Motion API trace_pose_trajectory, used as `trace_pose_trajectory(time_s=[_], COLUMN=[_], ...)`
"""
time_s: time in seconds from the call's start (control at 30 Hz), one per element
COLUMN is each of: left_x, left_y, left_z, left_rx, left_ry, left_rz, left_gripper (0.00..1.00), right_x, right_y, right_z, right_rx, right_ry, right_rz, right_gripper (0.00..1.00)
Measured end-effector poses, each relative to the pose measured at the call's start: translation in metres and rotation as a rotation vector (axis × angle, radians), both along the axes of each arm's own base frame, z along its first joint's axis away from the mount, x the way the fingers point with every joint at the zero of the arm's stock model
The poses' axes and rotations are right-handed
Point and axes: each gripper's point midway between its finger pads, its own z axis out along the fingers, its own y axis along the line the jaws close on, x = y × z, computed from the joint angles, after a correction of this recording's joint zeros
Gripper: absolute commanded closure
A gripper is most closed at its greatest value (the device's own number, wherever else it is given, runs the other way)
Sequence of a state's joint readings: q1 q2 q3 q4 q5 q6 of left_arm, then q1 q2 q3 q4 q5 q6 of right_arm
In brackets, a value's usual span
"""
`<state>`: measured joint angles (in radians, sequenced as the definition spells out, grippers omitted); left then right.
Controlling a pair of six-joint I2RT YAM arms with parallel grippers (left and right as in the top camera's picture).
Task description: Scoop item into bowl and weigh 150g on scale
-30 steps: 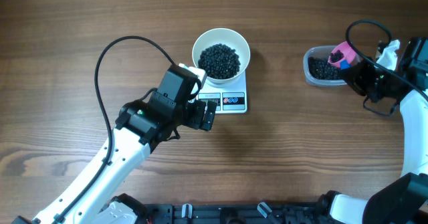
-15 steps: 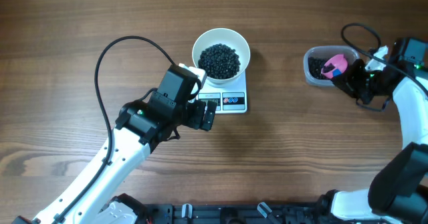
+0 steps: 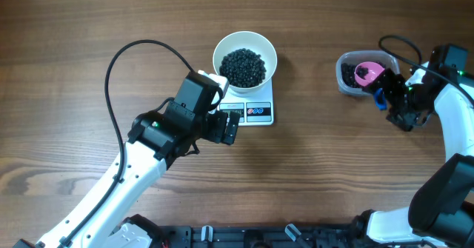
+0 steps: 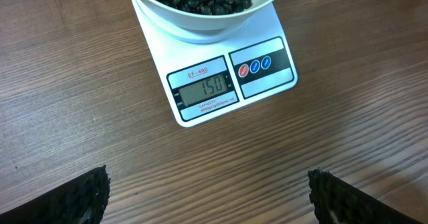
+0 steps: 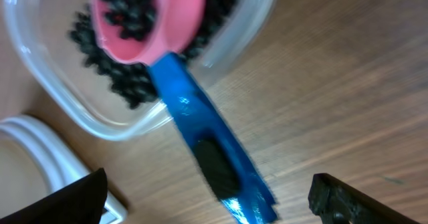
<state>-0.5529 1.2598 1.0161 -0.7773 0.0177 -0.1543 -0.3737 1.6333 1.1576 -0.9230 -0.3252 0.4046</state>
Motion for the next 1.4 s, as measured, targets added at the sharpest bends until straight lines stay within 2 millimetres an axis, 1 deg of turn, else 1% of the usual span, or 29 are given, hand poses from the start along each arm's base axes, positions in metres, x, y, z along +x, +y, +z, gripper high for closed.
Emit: trace_pose_trajectory(time_s=[0.1,0.17,0.2,0.27,0.33,0.37,0.4,0.43,0.53,0.6,0.67,0.73,0.77,0.83,0.9,0.93,1.3,1.37,1.4], left_x=[0.000,0.000,0.000,0.000,0.000,0.000,0.000,0.000,0.000,0.000,0.000,0.000,0.000,0.000,0.000,0.000,0.000,0.000,0.000], left_y=[0.000,0.000,0.000,0.000,0.000,0.000,0.000,0.000,0.000,0.000,0.000,0.000,0.000,0.000,0.000,0.000,0.000,0.000,0.000], left_z=[0.000,0.000,0.000,0.000,0.000,0.000,0.000,0.000,0.000,0.000,0.000,0.000,0.000,0.000,0.000,0.000,0.000,0.000,0.000], left_rx=[0.000,0.000,0.000,0.000,0.000,0.000,0.000,0.000,0.000,0.000,0.000,0.000,0.000,0.000,0.000,0.000,0.000,0.000,0.000], left_ry=[0.000,0.000,0.000,0.000,-0.001,-0.001,0.000,0.000,0.001,0.000,-0.001,0.000,0.000,-0.001,0.000,0.000,0.000,-0.001,-0.001], left_rz=[0.000,0.000,0.000,0.000,0.000,0.000,0.000,0.000,0.000,0.000,0.000,0.000,0.000,0.000,0.000,0.000,0.000,0.000,0.000], left_gripper=[0.00,0.00,0.00,0.00,0.00,0.00,0.00,0.00,0.00,0.00,0.00,0.00,0.00,0.00,0.00,0.00,0.00,0.00,0.00], right_x=[-0.012,-0.018,-0.018,-0.019,-0.021,-0.025,-0.033,-0.040,-0.075,-0.103,-0.131,-0.157,-0.165,-0.178,-0.192,-0.195,-0.196,-0.189,-0.182], right_y=[-0.004,-0.006,-0.007,-0.010,-0.011,-0.009,-0.007,-0.004,0.008,0.019,0.030,0.039,0.042,0.048,0.053,0.054,0.054,0.051,0.048], right_z=[-0.004,-0.002,0.002,0.018,0.054,0.074,0.099,0.114,0.161,0.179,0.192,0.200,0.200,0.194,0.180,0.177,0.176,0.183,0.188], right_rx=[-0.032,-0.045,-0.060,-0.089,-0.134,-0.157,-0.187,-0.208,-0.290,-0.330,-0.362,-0.390,-0.394,-0.385,-0.357,-0.350,-0.352,-0.368,-0.383], right_ry=[0.060,0.075,0.066,0.024,-0.084,-0.143,-0.219,-0.266,-0.420,-0.483,-0.544,-0.597,-0.607,-0.584,-0.513,-0.496,-0.489,-0.527,-0.561], right_rz=[-0.011,-0.014,-0.019,-0.040,-0.065,-0.072,-0.076,-0.072,-0.030,-0.009,0.000,-0.002,-0.003,-0.001,0.004,0.005,0.008,0.005,0.005], right_gripper=[0.00,0.00,0.00,0.00,0.00,0.00,0.00,0.00,0.00,0.00,0.00,0.00,0.00,0.00,0.00,0.00,0.00,0.00,0.00])
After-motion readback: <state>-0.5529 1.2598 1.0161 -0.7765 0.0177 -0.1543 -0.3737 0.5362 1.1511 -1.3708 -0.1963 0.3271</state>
